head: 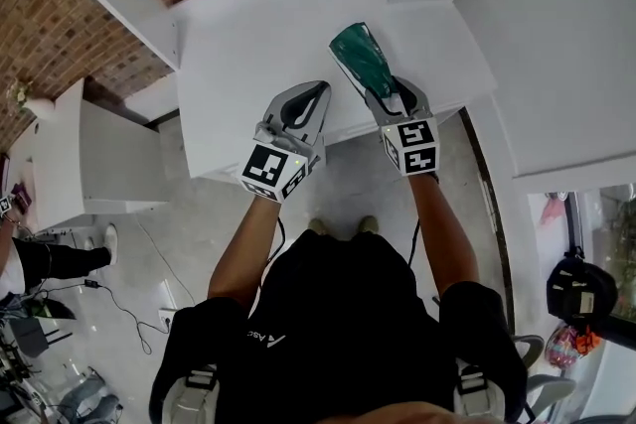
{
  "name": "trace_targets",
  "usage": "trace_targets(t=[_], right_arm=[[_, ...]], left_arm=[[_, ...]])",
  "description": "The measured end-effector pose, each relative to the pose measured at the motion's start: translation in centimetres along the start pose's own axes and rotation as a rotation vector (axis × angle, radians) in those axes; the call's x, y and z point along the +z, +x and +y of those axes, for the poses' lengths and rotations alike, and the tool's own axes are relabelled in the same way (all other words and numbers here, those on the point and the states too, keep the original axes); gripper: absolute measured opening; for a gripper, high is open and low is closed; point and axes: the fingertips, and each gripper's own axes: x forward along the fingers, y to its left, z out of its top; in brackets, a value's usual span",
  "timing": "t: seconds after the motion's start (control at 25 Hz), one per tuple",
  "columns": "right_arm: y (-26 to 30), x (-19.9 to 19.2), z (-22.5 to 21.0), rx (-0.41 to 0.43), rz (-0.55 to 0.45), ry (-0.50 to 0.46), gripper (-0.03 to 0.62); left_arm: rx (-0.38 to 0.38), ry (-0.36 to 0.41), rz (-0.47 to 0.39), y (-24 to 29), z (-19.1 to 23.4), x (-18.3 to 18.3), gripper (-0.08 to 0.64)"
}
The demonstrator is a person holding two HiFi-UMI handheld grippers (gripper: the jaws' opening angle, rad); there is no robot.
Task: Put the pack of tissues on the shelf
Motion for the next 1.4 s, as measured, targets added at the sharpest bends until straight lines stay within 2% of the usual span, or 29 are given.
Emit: trace_targets(t=[0.28, 0.56, 0.8, 1.24, 1.4], right_arm=[[-5.5, 5.9, -3.5, -0.002, -0.059, -0.015, 0.219], [-10.6, 13.1, -8.5, 0.006, -0.139, -0.009, 0.218], [-14.3, 18.0, -12.4, 0.046, -0.203, 0.037, 0.218], [-19.8, 25.6, -19.8, 0.074, -0.27, -0.062, 0.218], [-20.0, 28.4, -22.3, 0.07, -0.282, -0.087, 0.218]], left_arm=[[-0.078, -0.004, -0.051, 3.4, -4.2, 3.1, 0.002], [-0.115, 0.008, -0.12, 7.1, -7.8, 8.1, 0.002], [-0.141, 0.017, -0.142, 10.2, -11.2, 11.0, 0.002], [-0.156, 0.024, -0.187, 16.0, -16.6, 13.7, 0.002], [-0.156, -0.005, -0.202, 17.8, -17.1, 14.5, 0.002]])
